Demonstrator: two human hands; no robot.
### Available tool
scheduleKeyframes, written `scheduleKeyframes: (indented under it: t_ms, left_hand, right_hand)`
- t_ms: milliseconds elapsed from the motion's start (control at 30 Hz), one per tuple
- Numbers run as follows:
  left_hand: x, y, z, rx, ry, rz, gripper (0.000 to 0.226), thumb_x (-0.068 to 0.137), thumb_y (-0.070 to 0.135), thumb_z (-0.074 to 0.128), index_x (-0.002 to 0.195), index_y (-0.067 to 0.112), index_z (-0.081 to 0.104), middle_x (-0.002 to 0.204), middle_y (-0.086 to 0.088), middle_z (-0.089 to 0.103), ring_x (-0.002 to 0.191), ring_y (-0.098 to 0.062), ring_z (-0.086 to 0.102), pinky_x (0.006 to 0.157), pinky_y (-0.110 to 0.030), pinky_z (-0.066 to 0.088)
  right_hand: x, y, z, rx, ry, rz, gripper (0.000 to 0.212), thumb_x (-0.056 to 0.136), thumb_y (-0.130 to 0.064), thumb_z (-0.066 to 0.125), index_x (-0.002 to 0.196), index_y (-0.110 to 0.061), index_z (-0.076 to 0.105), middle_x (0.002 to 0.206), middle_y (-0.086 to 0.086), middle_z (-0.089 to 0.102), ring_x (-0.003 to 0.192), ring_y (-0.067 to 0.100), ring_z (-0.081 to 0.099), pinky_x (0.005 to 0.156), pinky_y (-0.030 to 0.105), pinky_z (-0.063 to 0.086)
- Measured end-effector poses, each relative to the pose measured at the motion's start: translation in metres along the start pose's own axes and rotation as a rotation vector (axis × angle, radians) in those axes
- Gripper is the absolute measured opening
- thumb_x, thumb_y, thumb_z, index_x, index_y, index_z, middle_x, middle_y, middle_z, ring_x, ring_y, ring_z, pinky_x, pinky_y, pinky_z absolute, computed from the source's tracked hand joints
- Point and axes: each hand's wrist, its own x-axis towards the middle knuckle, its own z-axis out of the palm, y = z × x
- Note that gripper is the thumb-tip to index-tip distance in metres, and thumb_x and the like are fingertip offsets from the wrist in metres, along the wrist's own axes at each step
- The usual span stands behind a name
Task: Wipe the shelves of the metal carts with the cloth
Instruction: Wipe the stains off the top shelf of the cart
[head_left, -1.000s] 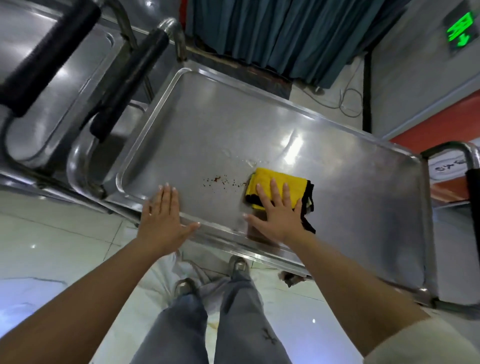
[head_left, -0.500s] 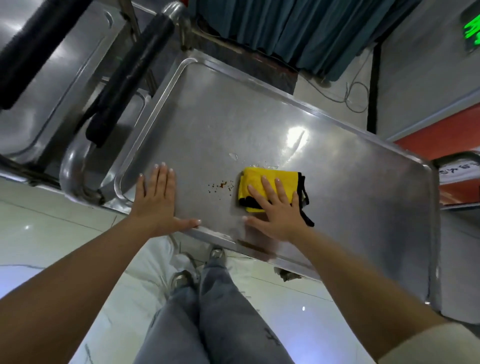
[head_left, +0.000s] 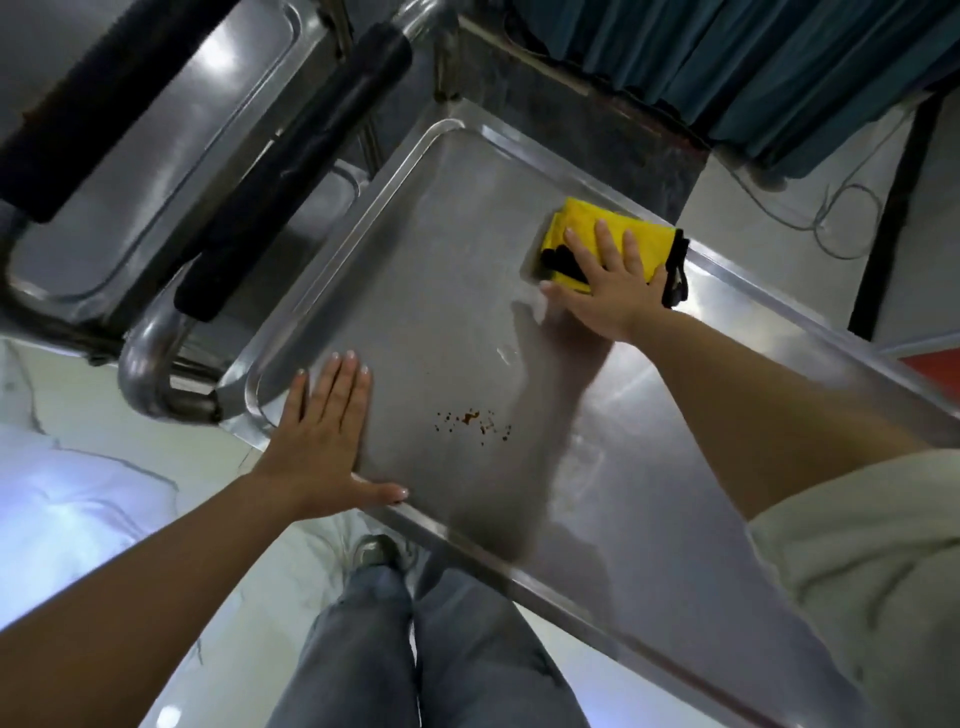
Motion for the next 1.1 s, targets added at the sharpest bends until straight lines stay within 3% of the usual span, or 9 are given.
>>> scheduleKeyframes:
  t_ms: [267,467,767,867,1000,1100]
  left_hand:
    - [0.010,0.001,-0.013,-0.008,-0.035,0.006,0.136,0.048,0.102,0.005,0.136,0.010,-0.042,0.144,-0.010,-0.049,0.134,-0.026,-0.043,0.116,-0.052,-0.015]
    - [0.014,0.002,-0.017,0.015,-0.046,0.013,0.136,0.049,0.102,0.009,0.133,0.009,-0.046,0.140,-0.012,-0.053,0.130,-0.027,-0.048,0.111,-0.051,-0.023]
    - [0.007,-0.010,-0.016,0.032,-0.006,0.114,0.130,0.048,0.099,-0.003,0.132,0.009,-0.044,0.145,-0.015,-0.045,0.133,-0.029,-0.044,0.113,-0.051,-0.020]
    - [0.001,-0.032,-0.018,0.103,0.014,0.219,0.117,0.056,0.093,-0.010,0.136,0.012,-0.039,0.150,-0.013,-0.037,0.137,-0.027,-0.037,0.116,-0.046,-0.014]
    - [-0.006,-0.053,-0.027,0.153,-0.044,0.324,0.111,0.055,0.083,-0.029,0.142,0.013,-0.031,0.154,-0.010,-0.032,0.141,-0.024,-0.031,0.119,-0.043,-0.011]
    - [0.002,-0.054,-0.036,0.149,-0.018,0.308,0.110,0.066,0.084,-0.015,0.147,0.009,-0.022,0.157,-0.010,-0.025,0.144,-0.022,-0.024,0.119,-0.042,-0.008]
  right_hand:
    - [0.004,0.000,-0.008,0.012,0.008,0.017,0.092,0.066,-0.095,0.019,0.145,-0.054,-0.005,0.159,-0.009,-0.018,0.146,0.026,-0.020,0.108,0.066,-0.010]
    - [-0.088,-0.030,0.035,0.006,-0.047,-0.071,0.097,0.061,-0.094,0.008,0.145,-0.052,-0.011,0.156,-0.010,-0.027,0.143,0.024,-0.027,0.111,0.063,-0.012]
    - [-0.227,-0.111,0.125,-0.030,-0.022,-0.151,0.086,0.073,-0.089,0.012,0.143,-0.050,-0.021,0.154,-0.009,-0.032,0.139,0.024,-0.036,0.108,0.066,-0.014]
    - [-0.214,-0.122,0.121,-0.010,-0.029,-0.100,0.082,0.073,-0.089,0.014,0.138,-0.056,-0.022,0.154,-0.012,-0.031,0.139,0.022,-0.036,0.109,0.066,-0.012]
    - [-0.165,-0.132,0.093,0.104,-0.017,0.081,0.080,0.076,-0.087,0.023,0.141,-0.057,-0.012,0.154,-0.017,-0.028,0.142,0.021,-0.029,0.110,0.065,-0.010]
    - [-0.142,-0.150,0.080,0.173,-0.052,0.197,0.087,0.072,-0.090,0.022,0.144,-0.053,-0.009,0.155,-0.013,-0.029,0.142,0.024,-0.030,0.109,0.064,-0.014]
